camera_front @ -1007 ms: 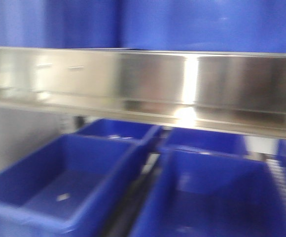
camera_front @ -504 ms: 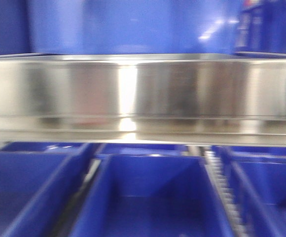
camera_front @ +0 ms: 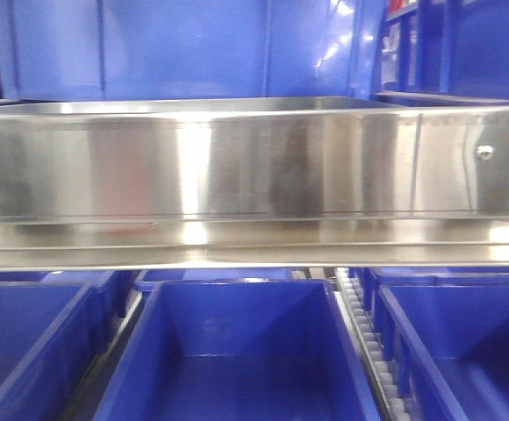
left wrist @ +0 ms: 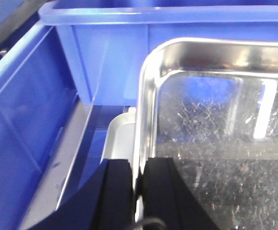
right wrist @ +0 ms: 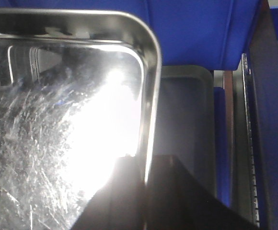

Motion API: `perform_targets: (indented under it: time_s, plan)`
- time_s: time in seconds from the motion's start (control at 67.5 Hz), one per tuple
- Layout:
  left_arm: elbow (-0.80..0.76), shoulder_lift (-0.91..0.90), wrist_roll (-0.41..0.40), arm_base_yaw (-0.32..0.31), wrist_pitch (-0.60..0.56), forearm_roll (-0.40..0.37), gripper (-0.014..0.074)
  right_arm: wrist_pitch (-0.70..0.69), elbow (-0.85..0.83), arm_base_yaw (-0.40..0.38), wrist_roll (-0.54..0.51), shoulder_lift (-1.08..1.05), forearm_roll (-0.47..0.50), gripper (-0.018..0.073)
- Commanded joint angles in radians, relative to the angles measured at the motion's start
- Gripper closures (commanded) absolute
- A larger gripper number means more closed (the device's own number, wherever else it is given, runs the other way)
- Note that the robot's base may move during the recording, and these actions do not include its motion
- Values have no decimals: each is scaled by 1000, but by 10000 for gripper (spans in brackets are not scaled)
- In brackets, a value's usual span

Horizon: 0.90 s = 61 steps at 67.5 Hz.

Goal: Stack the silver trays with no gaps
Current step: 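Align the base with the shelf, holding the tray above the lower tray, then lower the held tray with both grippers onto the tray on the shelf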

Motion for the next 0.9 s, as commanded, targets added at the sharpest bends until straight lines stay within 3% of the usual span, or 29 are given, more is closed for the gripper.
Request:
perform_targets:
  time_s: [0.0, 0.889]
  plan:
    - [-3, 7, -5, -17, -96, -25, 602, -256, -10, 19, -9, -7, 32, 583]
    - [-3, 7, -5, -17, -98, -37, 602, -269, -10, 14, -35, 0, 26, 583]
